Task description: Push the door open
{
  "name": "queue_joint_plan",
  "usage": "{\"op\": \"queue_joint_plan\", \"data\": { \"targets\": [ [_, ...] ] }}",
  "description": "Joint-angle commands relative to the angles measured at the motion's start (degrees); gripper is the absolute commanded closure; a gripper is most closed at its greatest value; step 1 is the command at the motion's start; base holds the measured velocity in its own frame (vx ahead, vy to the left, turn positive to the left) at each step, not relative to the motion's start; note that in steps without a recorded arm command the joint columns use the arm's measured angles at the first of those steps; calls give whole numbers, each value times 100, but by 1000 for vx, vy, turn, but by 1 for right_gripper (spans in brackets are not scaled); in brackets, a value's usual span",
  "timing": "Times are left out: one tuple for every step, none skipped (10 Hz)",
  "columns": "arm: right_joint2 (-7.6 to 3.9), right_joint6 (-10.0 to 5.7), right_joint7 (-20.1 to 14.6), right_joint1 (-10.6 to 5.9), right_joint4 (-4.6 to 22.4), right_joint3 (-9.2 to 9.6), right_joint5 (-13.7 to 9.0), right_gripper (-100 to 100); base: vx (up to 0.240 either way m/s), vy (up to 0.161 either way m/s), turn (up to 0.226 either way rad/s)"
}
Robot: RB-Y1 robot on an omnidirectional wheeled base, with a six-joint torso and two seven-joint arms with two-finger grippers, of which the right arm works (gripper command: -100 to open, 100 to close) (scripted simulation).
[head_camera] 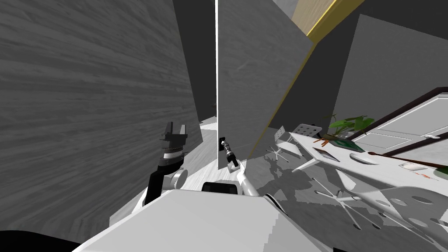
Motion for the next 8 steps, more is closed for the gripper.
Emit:
{"op": "queue_joint_plan", "data": {
  "targets": [
    [0, 0, 0, 0, 0, 0, 0, -100, 84, 57, 2],
    [0, 0, 0, 0, 0, 0, 0, 100, -10, -7, -6],
    [0, 0, 0, 0, 0, 0, 0, 100, -24, -23, 8],
    [0, 0, 0, 0, 0, 0, 0, 100, -29, -19, 5],
    [0, 0, 0, 0, 0, 0, 0, 100, -22, -11, -3],
    [0, 0, 0, 0, 0, 0, 0, 100, -13, -4, -5],
    [0, 0, 0, 0, 0, 0, 0, 100, 0, 0, 0],
    [-105, 7, 20, -11, 15, -105, -24, 100, 64, 112, -30]
  ]
}}
